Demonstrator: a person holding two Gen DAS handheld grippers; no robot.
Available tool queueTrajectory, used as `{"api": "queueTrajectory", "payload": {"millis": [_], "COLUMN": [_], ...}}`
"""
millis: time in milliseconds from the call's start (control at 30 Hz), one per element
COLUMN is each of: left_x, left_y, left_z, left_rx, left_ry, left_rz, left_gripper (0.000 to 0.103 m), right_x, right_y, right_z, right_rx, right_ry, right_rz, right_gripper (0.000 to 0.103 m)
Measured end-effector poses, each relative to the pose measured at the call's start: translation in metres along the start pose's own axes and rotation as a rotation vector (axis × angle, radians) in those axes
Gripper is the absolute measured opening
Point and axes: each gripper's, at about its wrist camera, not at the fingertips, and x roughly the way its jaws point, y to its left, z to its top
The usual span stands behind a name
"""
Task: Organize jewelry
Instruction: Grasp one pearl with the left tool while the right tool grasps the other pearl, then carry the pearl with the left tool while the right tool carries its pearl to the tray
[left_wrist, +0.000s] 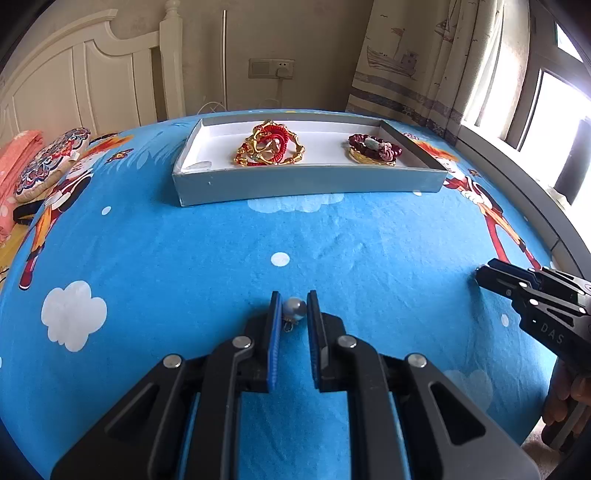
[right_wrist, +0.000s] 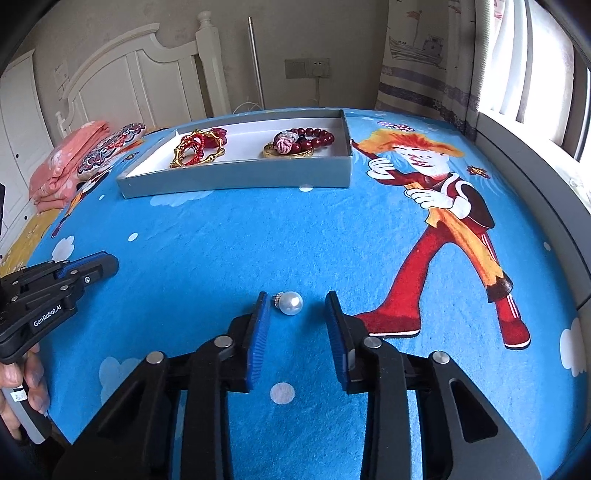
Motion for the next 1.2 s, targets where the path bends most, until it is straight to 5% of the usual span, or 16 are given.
{"api": "queueTrajectory", "payload": {"millis": [67, 1200], "left_x": [0.000, -0.016], "left_y": [0.000, -0.002], "left_z": [0.000, 0.015], "left_rx": [-0.001, -0.029], "left_ry": [0.000, -0.072], "left_rz": [-0.001, 0.067], "left_gripper": [0.013, 0.013], "right_x": [0.000, -0.012], "right_y": [-0.001, -0.006], "right_z": [0.000, 0.008], "right_rx": [0.002, 0.033], "right_ry": [-0.002, -0.068], "right_rz": [0.010, -0.004], "right_gripper": [0.017, 0.017]}}
